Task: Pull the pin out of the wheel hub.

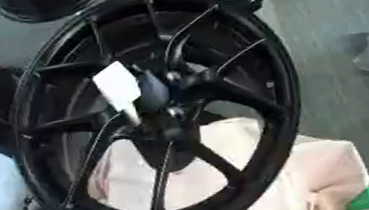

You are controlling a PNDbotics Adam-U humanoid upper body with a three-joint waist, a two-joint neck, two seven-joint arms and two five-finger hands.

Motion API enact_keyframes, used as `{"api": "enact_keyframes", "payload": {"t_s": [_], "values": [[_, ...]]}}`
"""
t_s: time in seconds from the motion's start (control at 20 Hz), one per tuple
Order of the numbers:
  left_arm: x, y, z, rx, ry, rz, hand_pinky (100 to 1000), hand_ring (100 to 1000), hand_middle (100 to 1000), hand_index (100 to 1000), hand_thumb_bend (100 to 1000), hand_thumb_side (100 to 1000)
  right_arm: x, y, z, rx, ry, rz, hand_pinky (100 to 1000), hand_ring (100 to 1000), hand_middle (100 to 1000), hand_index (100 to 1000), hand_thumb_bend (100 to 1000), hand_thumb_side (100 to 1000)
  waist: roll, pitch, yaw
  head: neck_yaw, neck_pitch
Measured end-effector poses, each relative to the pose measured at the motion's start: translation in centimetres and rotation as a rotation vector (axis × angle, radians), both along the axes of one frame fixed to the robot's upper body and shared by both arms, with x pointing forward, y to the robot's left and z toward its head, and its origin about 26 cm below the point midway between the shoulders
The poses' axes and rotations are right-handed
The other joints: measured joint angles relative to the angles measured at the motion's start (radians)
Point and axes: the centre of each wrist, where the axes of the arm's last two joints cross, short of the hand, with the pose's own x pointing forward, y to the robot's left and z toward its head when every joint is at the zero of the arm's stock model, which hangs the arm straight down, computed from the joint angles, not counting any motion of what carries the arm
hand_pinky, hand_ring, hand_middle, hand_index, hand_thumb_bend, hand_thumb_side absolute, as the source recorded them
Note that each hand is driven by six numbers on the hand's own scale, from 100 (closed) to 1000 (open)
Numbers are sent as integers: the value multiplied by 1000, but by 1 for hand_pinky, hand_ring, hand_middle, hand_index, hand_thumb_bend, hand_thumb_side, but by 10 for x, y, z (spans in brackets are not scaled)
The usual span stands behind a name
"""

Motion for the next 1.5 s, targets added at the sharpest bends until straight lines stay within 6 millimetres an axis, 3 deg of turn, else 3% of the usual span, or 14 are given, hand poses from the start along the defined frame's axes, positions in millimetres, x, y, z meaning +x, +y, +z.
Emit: {"api": "enact_keyframes", "payload": {"t_s": [0.4,0.6,0.8,1.05,1.5], "values": [[1,-1,2,3,-7,-4,595,721,669,716,260,740,-1,2,5,18,-180,25,725,687,645,760,100,656,1,0,-6,-21,0],[-1,-5,18,18,-68,-20,598,725,674,719,247,708,-2,0,4,17,-213,18,722,676,633,752,100,652,3,0,-8,-44,0],[-8,-3,55,125,-188,-48,606,728,677,722,237,643,-3,-1,2,14,-207,14,720,668,625,747,100,653,14,0,-11,-51,1],[-28,-2,117,370,-355,-135,615,732,682,730,248,608,-5,-3,1,-3,-192,12,719,667,624,746,100,656,33,-6,-13,-49,3],[-69,-16,209,905,-478,-314,678,743,695,760,372,534,-8,-7,2,-38,-165,10,718,663,621,745,100,664,61,-14,-13,-47,17]]}}
